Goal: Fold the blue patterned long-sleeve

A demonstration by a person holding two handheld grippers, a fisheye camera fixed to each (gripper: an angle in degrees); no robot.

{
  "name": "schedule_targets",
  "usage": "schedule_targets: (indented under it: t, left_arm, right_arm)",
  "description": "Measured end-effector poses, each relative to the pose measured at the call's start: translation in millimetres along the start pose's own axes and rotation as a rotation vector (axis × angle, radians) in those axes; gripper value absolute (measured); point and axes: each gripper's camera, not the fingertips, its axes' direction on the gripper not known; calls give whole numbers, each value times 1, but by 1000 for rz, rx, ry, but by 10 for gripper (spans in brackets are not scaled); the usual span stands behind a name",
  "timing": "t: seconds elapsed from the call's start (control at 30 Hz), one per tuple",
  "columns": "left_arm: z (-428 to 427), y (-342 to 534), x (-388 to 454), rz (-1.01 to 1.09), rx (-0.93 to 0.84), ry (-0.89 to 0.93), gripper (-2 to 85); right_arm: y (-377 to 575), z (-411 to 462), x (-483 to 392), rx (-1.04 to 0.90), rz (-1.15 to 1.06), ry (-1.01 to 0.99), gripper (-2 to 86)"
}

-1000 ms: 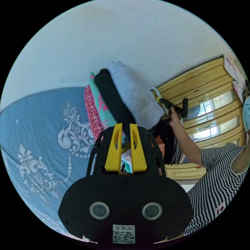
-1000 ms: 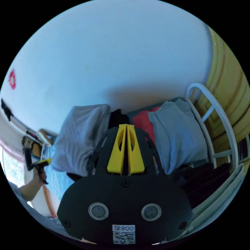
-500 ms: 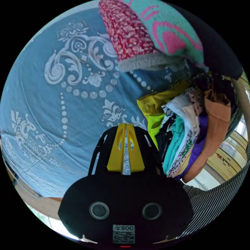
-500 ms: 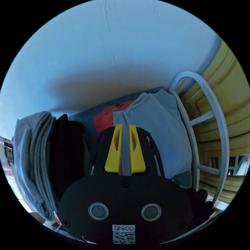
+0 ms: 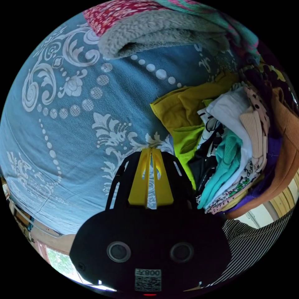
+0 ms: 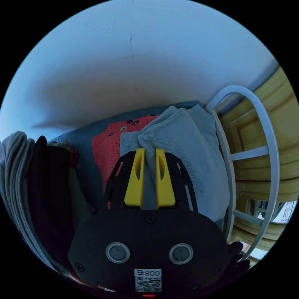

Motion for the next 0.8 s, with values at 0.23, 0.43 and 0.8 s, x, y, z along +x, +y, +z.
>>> schedule_targets:
  t: [0.23, 0.43, 0.8]
  left_arm:
    - [35, -2, -39, 12, -23, 21, 2]
    - [59, 31, -94, -19, 118, 226, 0]
    - [107, 154, -219, -50, 404, 272, 0]
  right_arm:
    - [9, -8, 143, 104, 295, -339, 21]
    - [47, -93, 271, 349, 415, -566, 14]
    - [38, -312, 417, 753, 280, -883, 13]
